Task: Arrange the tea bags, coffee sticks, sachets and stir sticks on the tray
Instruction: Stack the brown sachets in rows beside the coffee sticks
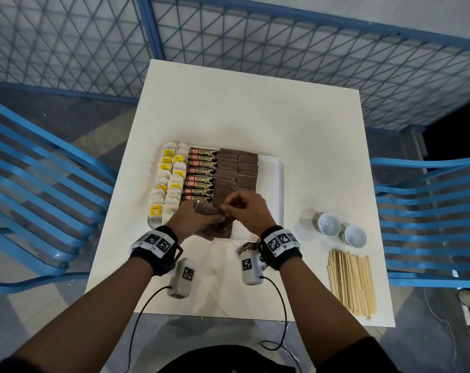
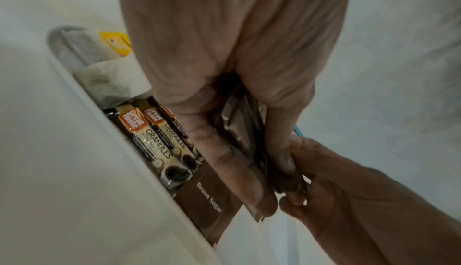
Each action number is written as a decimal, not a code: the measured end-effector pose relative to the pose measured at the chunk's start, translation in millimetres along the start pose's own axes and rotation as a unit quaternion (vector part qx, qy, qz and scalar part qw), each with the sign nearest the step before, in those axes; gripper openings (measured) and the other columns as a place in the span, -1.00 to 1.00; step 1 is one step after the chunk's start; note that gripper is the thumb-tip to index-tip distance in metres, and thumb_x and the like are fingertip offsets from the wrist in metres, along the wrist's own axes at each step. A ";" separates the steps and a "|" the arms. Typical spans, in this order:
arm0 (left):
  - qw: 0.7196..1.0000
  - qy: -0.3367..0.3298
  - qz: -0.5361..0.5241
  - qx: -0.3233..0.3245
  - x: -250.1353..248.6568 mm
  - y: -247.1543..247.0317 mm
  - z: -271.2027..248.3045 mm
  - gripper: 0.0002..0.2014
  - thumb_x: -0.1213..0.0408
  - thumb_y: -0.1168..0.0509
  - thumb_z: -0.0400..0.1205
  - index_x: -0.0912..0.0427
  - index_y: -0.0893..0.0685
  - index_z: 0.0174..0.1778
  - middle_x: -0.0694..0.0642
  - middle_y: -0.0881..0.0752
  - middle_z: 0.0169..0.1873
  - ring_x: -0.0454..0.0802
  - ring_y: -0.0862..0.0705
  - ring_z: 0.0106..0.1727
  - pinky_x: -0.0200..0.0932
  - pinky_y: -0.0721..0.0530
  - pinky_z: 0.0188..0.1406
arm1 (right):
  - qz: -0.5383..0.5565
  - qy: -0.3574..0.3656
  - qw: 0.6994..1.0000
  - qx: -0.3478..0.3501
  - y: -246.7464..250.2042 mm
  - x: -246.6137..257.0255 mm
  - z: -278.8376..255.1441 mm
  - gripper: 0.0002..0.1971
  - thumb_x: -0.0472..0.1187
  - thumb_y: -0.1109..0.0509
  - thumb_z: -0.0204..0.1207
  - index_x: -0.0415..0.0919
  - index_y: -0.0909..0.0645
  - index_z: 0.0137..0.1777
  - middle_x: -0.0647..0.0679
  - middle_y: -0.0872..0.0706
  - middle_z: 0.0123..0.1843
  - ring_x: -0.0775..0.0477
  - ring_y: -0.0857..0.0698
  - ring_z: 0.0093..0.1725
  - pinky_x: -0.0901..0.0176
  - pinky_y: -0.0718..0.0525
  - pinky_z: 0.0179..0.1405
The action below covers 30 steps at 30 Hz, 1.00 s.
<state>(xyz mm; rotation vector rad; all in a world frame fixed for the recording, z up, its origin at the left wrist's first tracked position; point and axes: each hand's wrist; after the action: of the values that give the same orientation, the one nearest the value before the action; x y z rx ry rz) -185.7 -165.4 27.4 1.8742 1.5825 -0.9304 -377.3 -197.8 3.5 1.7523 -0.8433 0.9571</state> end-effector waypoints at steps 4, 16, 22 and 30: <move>0.999 -0.007 -0.021 -0.045 0.7 -1.8 5.2 -0.90 0.30 -0.46 0.68 0.25 -0.71 -0.03 0.16 -0.85 -0.27 0.23 -0.86 -0.27 0.09 -0.85 -0.36 | 0.039 -0.023 0.998 -0.042 1.9 -3.2 -2.0 -0.92 -0.18 -0.62 0.48 -0.08 -0.76 -0.18 -0.02 -0.82 -0.28 -0.05 -0.78 -0.33 0.03 -0.79 -0.24; 0.998 -0.024 -0.055 -0.029 4.0 -9.4 9.4 -0.73 0.54 -0.50 0.58 0.44 -0.72 0.19 0.30 -0.86 -0.17 0.13 -0.85 -0.29 -0.04 -0.82 -0.39 | 0.045 -0.072 0.996 -0.034 2.4 -11.6 -9.6 -0.82 -0.20 -0.61 0.49 -0.18 -0.75 0.05 -0.11 -0.84 -0.17 0.03 -0.76 -0.34 0.31 -0.64 -0.41; 0.996 0.003 -0.064 -0.068 10.1 -9.1 19.4 -0.83 0.52 -0.30 0.73 0.42 -0.66 0.22 0.33 -0.83 -0.08 0.18 -0.82 -0.27 0.02 -0.85 -0.34 | 0.055 -0.120 0.985 -0.111 16.4 -19.5 -14.1 -0.88 -0.28 -0.62 0.47 -0.13 -0.73 -0.11 -0.05 -0.81 -0.31 0.12 -0.72 -0.43 0.28 -0.68 -0.38; 0.996 0.004 -0.068 -0.060 22.1 -3.8 15.7 -0.81 0.58 -0.22 0.76 0.45 -0.62 0.26 0.35 -0.84 0.06 0.30 -0.86 0.05 0.10 -0.86 -0.03 | -0.047 -0.171 0.969 -0.170 19.7 -44.8 -25.0 -0.87 -0.14 -0.63 0.45 -0.12 -0.81 -0.04 0.06 -0.75 -0.22 0.18 -0.64 -0.29 0.59 -0.47 -0.36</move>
<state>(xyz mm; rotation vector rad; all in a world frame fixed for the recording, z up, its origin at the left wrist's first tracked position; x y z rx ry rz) -190.3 -162.7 0.6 1.7083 1.7496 -0.8652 -420.6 -175.2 -21.6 1.6582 -1.0622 0.4188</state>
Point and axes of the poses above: each hand's wrist, its own z-axis towards the middle knuckle, its own y-axis out of the back of the hand, x = y × z
